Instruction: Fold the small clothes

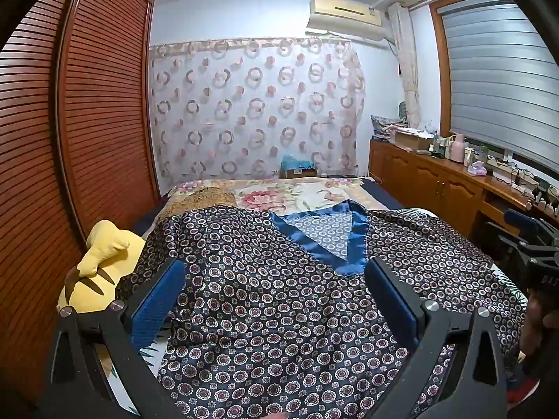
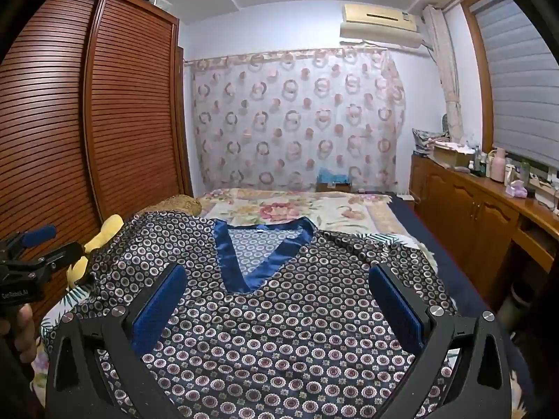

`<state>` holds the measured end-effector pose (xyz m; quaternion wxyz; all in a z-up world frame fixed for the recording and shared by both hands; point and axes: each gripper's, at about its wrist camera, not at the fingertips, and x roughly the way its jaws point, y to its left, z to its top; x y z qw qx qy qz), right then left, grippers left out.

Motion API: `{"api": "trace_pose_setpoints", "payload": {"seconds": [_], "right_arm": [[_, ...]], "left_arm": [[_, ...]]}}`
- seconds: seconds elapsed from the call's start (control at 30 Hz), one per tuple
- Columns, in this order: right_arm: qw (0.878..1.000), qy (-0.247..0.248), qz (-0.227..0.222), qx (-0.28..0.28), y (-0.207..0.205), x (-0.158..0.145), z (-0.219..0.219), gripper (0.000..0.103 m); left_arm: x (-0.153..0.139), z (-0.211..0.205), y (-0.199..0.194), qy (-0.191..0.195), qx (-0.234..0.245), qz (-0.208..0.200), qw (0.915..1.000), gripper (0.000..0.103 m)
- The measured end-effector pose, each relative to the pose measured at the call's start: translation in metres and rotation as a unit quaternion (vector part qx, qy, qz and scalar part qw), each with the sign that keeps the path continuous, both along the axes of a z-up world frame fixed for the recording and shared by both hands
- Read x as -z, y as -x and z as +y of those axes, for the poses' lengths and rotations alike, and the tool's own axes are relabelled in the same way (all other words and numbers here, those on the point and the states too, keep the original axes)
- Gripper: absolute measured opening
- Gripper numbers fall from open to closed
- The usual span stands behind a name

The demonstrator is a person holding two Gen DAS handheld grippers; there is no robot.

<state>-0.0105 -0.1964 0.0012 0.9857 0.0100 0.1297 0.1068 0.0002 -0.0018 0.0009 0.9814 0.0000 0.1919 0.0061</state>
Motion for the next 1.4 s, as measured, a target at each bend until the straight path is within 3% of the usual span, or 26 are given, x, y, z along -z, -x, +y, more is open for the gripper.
{"api": "trace_pose_setpoints", "payload": {"seconds": [1.4], "right_arm": [[1.0, 0.0, -0.004, 0.002, -0.0005, 0.0001, 0.0034, 0.103]], "left_arm": [[-0.0082, -0.0038, 0.0055, -0.004, 0.001, -0.005, 1.0, 0.103]]}}
